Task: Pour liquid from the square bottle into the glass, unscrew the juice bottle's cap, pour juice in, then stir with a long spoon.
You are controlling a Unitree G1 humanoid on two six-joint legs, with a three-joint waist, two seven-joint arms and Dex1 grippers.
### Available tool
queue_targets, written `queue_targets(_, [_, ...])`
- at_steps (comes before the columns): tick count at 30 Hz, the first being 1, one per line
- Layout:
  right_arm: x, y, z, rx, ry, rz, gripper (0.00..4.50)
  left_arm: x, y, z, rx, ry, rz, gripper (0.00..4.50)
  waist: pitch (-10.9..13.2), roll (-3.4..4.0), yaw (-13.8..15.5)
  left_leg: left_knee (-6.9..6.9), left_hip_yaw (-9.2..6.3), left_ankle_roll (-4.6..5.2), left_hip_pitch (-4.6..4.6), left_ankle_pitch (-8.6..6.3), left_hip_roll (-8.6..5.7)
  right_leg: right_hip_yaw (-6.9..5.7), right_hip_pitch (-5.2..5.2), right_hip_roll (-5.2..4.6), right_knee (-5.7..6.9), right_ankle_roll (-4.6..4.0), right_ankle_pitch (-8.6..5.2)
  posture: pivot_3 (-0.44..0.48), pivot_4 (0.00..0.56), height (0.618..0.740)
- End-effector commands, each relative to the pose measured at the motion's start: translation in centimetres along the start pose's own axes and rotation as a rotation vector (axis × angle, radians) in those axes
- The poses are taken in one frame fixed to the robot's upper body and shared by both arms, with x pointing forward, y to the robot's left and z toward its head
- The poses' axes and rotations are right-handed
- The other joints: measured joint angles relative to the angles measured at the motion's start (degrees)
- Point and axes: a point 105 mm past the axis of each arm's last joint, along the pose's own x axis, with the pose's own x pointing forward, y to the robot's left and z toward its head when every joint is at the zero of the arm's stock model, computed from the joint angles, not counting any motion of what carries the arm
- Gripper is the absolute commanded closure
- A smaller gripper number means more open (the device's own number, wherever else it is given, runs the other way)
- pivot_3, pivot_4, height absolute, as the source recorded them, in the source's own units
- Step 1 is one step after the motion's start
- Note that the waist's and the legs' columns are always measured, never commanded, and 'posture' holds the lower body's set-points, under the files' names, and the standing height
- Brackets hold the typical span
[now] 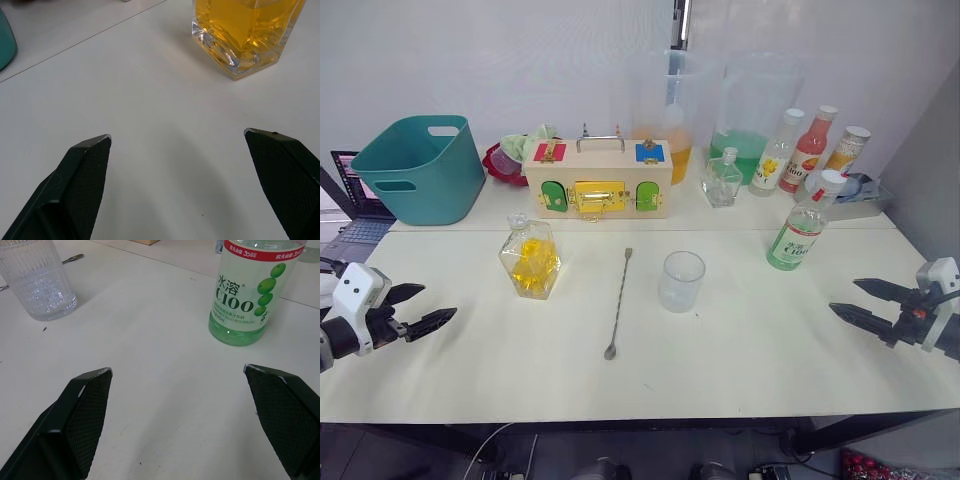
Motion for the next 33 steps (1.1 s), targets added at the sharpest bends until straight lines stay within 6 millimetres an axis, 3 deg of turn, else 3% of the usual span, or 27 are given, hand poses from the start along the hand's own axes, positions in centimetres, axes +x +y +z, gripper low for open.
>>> queue_targets(1, [-0.4, -0.2, 1.3, -0.025, -0.046, -0.017, 0.02, -0.3, 0.3, 1.3, -0.022, -0.025, -0.006, 0.00, 0.00, 0.00, 0.00, 0.00, 0.00, 0.00, 0.00, 0.00, 0.00, 0.00, 0.00, 0.00, 0.00, 0.00, 0.00, 0.000, 0.150, 0.740])
queue_targets(13, [2.7, 4.1, 6.8, -0.016, -0.103, 0.275, 0.02, -1.0, -1.8, 2.5, -0.178, -0.179, 0.018, 0.00, 0.01, -0.02, -0.39, 0.11, 0.04, 0.01, 0.02, 0.00, 0.11, 0.18, -0.05, -0.02, 0.22, -0.01, 0.00, 0.000, 0.150, 0.740])
queue_targets(19, [4.8, 7.7, 9.7, -0.052, -0.095, 0.513, 0.02, -3.2, -3.8, 2.2, -0.178, -0.276, 0.114, 0.00, 0.02, -0.06, -0.51, 0.17, 0.10, 0.01, 0.03, -0.01, 0.29, 0.34, -0.09, -0.04, 0.17, -0.09, 0.04, 0.000, 0.150, 0.740])
queue_targets(25, [6.3, 10.0, 11.4, -0.103, -0.105, 0.645, 0.02, -4.9, -6.0, 1.6, -0.179, -0.307, 0.234, 0.00, 0.03, -0.15, 0.08, 0.16, 0.16, 0.01, 0.02, -0.02, 0.35, 0.34, -0.07, -0.03, -0.03, -0.23, 0.15, 0.000, 0.150, 0.740])
queue_targets(33, [7.6, 12.4, 12.7, -0.154, -0.107, 0.781, 0.02, -3.5, -9.9, 2.5, -0.246, -0.367, 0.293, 0.00, 0.00, -0.31, 1.04, 0.22, 0.18, 0.03, -0.08, -0.03, 0.38, 0.37, -0.06, 0.01, -0.20, -0.25, 0.27, 0.000, 0.150, 0.740])
